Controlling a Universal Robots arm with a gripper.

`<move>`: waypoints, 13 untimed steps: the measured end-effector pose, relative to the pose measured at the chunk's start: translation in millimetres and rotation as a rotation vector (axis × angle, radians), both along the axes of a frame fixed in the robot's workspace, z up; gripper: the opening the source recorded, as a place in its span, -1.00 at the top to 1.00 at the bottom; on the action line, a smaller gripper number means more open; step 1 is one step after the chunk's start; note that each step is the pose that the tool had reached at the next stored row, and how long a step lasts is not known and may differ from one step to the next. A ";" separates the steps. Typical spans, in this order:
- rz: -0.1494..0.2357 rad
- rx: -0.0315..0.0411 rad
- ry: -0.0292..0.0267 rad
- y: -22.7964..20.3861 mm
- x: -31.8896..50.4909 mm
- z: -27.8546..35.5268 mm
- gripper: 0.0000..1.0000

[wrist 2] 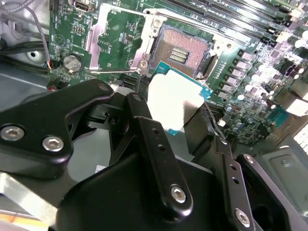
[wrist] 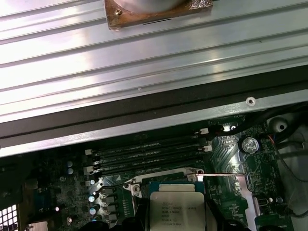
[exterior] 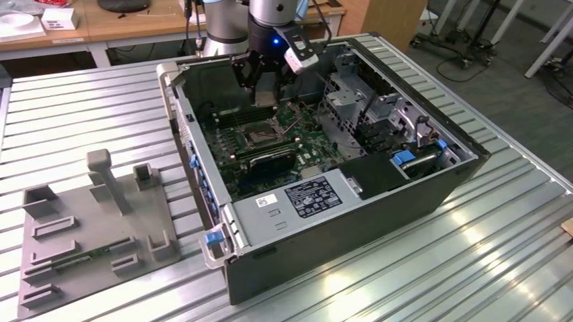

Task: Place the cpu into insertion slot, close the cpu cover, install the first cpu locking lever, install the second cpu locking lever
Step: 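Place the cpu into insertion slot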

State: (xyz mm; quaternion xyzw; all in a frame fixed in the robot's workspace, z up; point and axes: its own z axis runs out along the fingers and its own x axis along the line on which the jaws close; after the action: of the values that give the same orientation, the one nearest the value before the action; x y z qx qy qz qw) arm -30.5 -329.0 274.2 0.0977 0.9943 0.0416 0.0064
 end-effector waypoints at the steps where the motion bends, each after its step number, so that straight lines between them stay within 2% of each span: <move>1: -0.008 0.0000 0.0001 0.0 0.0 0.0 -0.08; 9: -0.016 0.0001 -0.0001 0.0 0.0 -0.1 -0.08; 13: -0.064 0.0000 0.0000 0.0 0.0 -0.3 -0.08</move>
State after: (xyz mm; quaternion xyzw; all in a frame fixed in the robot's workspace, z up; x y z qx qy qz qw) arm -30.4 -328.9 273.9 0.1292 0.9907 0.0414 0.0077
